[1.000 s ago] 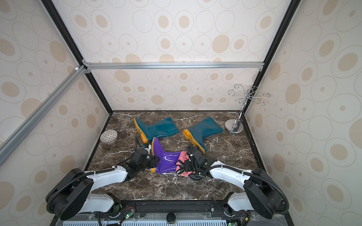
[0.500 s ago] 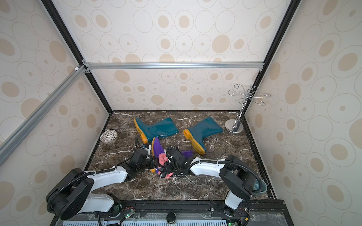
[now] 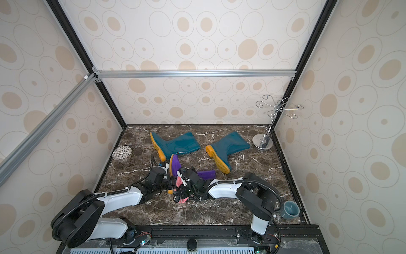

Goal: Wipe the rubber boots with a cloth
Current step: Wipe the dirt off the rubber boot.

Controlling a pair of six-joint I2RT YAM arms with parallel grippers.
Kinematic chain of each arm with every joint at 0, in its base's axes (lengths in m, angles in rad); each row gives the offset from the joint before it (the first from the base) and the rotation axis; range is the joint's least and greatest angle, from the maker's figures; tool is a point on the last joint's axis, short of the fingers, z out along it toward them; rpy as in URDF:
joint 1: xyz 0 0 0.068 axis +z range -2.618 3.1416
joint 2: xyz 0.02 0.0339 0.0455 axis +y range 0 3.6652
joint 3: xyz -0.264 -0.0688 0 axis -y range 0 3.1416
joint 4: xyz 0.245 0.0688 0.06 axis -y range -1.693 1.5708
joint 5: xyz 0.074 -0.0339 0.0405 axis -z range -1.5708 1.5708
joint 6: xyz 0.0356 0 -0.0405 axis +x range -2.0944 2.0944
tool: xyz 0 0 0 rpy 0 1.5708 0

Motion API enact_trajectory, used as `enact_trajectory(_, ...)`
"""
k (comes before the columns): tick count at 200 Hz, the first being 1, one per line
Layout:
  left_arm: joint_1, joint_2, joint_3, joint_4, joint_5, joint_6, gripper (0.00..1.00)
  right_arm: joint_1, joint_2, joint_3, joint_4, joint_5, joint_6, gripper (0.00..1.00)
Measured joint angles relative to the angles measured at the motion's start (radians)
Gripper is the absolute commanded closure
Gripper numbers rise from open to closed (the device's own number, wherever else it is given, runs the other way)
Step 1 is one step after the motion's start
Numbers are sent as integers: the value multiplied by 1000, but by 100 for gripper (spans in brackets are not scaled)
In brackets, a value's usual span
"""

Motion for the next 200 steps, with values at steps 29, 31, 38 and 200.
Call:
enact_trajectory(29,2,-1,0,-5,-2,0,40,6,6,22,-37,30,8,100)
enact_trajectory(31,2,-1,0,-5,-2,0,40,7,5,21,-37,32,8,100)
enact_trajectory(38,2,-1,0,-4,-2,0,40,10,-4,14,-42,48,11,100)
enact_trajectory(200,1,-37,8,-36,18,-3,37,177,-14,84,-166,5,-200,100)
